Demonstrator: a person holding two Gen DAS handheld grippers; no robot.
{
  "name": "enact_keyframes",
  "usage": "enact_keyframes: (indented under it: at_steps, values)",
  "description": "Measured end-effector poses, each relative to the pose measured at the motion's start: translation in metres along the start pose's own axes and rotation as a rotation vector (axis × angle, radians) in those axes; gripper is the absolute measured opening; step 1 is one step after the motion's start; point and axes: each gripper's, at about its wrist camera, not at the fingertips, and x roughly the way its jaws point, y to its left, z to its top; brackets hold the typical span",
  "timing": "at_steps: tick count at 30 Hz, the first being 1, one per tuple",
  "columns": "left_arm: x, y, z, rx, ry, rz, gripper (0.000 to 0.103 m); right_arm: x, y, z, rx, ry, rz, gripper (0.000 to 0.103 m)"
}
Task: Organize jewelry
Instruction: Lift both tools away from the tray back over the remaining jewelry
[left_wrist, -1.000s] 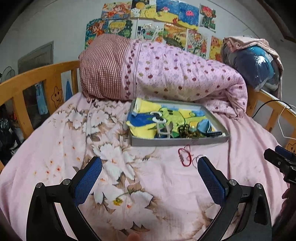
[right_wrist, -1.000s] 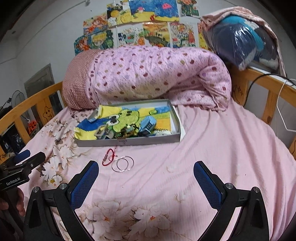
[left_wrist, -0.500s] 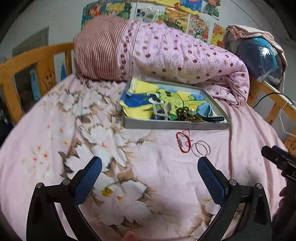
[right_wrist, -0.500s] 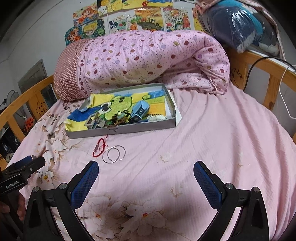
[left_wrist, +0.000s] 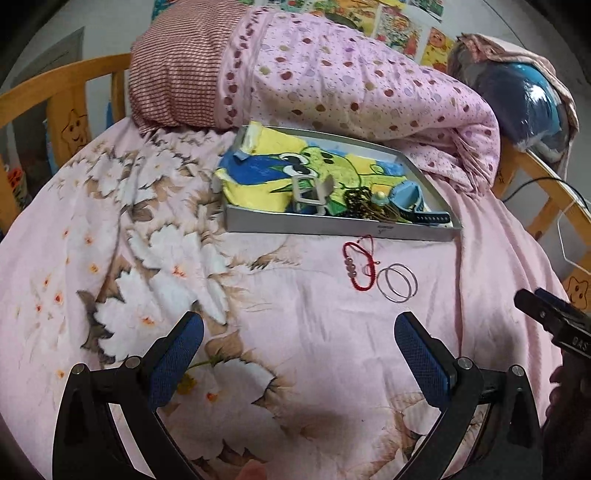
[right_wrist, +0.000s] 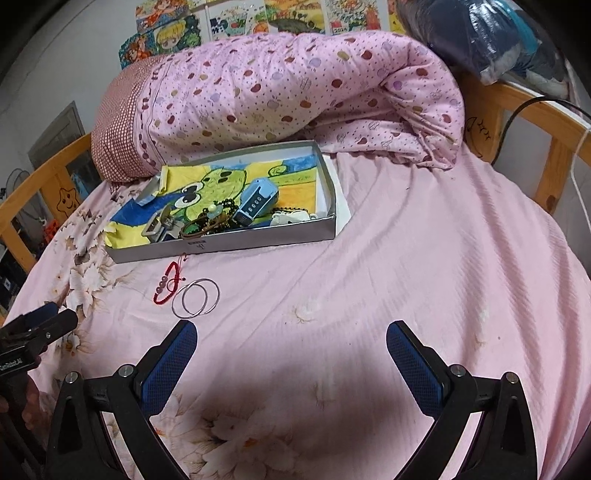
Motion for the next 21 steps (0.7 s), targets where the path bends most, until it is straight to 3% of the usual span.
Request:
enact_keyframes:
  at_steps: [5,11,19,21]
  values:
    - [0.012,-0.004,0.010,0.029,0.033,-0.048,0.101,0.023,-0.006,0.003,-0.019,0.068,0.039,0.103]
    - [0.040,-0.003,0.029,0.007,0.138,-0.198,0.101,0.052,-0.005,0.006,-0.057,0.131,0.068,0.103]
    - [0.081,-0.007,0.046,0.030,0.179,-0.195,0.097,0.075,0.018,0.013,-0.233,0.079,0.091,0.103]
    - [0.090,-0.007,0.047,0.044,0.190,-0.178,0.085,0.082,0.024,0.014,-0.267,0.070,0.091,0.103]
